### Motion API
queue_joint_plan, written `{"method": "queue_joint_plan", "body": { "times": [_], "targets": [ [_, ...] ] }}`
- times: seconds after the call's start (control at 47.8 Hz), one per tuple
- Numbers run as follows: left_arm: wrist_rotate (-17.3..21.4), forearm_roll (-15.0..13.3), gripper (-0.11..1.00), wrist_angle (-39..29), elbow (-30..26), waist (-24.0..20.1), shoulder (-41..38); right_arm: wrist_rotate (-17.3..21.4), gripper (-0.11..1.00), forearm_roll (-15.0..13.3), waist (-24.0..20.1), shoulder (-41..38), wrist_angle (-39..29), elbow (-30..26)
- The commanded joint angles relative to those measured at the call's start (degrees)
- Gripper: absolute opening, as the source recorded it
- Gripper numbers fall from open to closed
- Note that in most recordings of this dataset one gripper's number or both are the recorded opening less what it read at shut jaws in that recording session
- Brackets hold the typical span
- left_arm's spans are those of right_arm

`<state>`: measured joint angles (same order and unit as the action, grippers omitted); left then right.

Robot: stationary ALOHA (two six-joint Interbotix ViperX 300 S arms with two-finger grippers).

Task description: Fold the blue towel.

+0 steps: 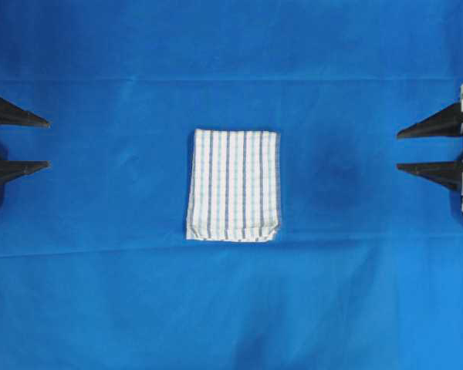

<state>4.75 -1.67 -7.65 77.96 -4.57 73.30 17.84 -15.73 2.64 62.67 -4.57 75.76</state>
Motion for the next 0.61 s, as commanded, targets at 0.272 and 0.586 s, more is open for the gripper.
{"method": "queue_joint_plan", "body": {
  "times": [0.272, 0.586],
  "targets": [
    [-0.1, -0.1, 0.63, 0.5, -0.6, -0.2, -0.3, 0.1, 0.59, 0.6, 0.2, -2.1, 1.8, -0.4],
    [-0.1, -0.1, 0.63, 0.6, -0.5, -0.3, -0.4, 0.1, 0.59, 0.6, 0.2, -2.0, 1.8, -0.4]
  ]
}}
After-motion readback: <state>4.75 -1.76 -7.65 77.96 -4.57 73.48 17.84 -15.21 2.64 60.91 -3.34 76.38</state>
